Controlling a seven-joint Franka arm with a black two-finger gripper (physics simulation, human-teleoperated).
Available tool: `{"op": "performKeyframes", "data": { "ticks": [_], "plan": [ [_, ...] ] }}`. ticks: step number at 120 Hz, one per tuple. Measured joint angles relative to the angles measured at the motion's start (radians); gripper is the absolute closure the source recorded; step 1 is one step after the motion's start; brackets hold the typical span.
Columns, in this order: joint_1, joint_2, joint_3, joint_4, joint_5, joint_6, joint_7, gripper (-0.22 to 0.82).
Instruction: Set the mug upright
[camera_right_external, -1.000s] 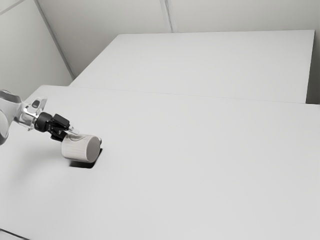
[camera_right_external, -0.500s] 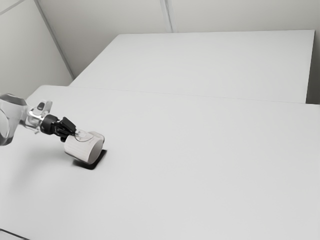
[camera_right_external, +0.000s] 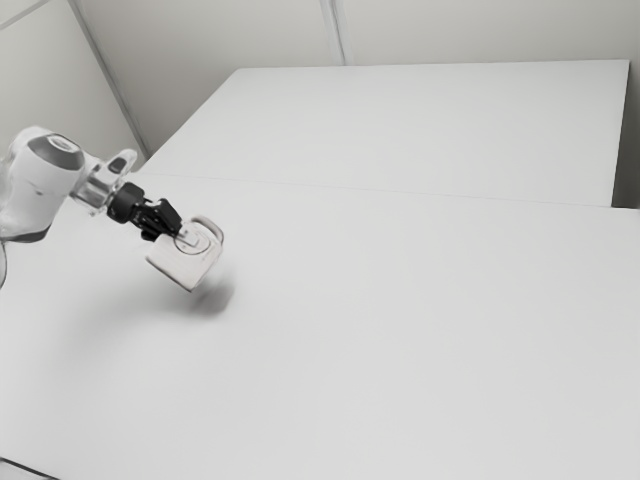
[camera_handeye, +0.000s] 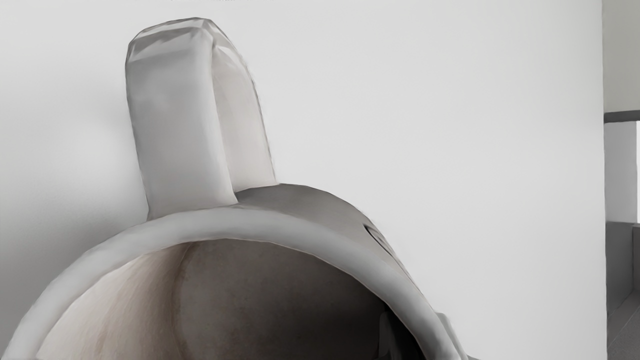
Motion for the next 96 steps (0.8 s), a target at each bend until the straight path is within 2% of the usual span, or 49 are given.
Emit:
{"op": "performKeyframes", "data": {
  "ticks": [17,37,67,96],
  "plan": [
    [-0.119,-0.092,0.002,-0.101,0.188,0.214,-0.153,0.78],
    [-0.188,-0.128,0.006,-0.147,0.340,0.361,-0.335,0.78],
    [-0.256,-0.170,0.010,-0.218,0.491,0.481,-0.593,0.78],
    [-0.330,-0.172,0.011,-0.258,0.605,0.530,-0.821,0.78]
  ]
}}
